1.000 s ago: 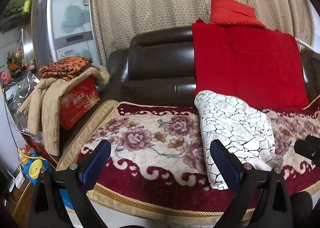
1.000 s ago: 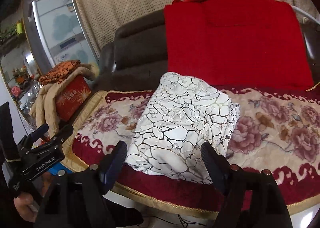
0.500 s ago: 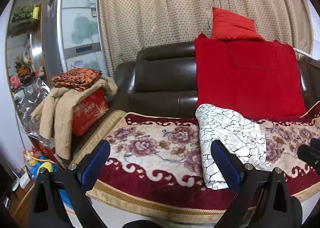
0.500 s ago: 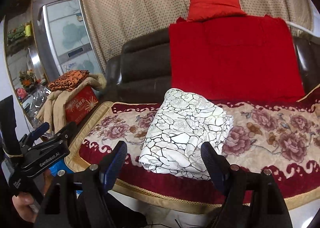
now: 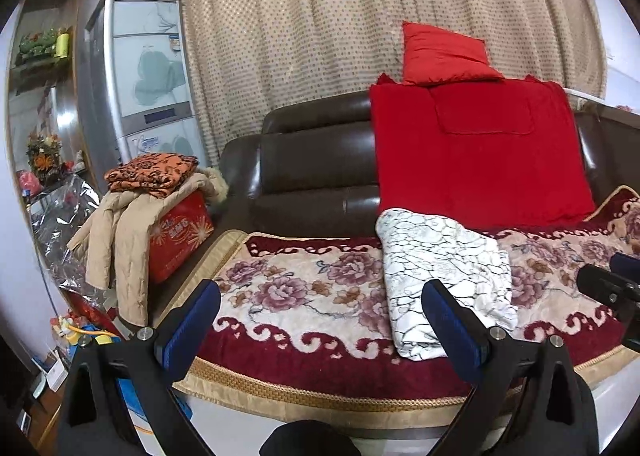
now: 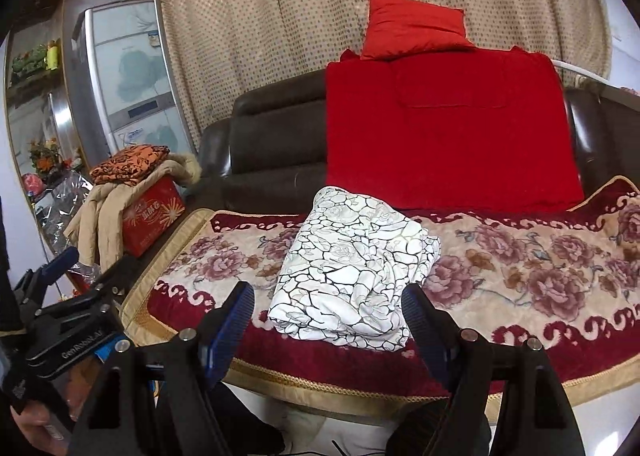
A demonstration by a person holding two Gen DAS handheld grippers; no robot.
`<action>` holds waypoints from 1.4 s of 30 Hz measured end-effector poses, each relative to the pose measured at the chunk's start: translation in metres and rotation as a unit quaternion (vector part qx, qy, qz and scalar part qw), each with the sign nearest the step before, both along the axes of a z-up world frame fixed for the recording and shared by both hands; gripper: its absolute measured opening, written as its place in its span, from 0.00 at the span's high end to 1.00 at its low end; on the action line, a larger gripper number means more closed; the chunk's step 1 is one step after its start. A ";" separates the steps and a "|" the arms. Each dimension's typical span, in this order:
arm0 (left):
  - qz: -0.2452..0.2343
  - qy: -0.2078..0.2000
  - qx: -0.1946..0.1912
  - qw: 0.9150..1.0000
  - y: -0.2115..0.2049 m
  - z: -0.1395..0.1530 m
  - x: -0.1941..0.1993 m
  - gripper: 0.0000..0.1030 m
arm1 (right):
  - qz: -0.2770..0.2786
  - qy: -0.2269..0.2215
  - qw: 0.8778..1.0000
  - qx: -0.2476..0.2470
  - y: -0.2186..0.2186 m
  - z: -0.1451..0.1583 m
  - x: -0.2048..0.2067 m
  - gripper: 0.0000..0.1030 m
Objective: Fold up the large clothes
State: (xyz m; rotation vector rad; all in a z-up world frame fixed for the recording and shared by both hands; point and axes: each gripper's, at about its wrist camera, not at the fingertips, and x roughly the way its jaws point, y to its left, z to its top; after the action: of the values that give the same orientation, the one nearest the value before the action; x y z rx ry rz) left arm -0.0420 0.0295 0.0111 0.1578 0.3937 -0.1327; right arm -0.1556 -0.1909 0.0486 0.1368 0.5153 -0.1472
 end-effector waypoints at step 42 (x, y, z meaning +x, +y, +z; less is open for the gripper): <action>-0.019 0.012 0.017 1.000 -0.014 0.002 -0.028 0.02 | -0.031 0.004 0.999 0.018 -0.010 -0.002 -0.029 0.23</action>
State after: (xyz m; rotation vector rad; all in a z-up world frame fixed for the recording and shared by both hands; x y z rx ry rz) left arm -0.0698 0.0154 0.0134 0.1967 0.4173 -0.1658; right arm -0.1842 -0.2013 0.0469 0.1869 0.5230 -0.1992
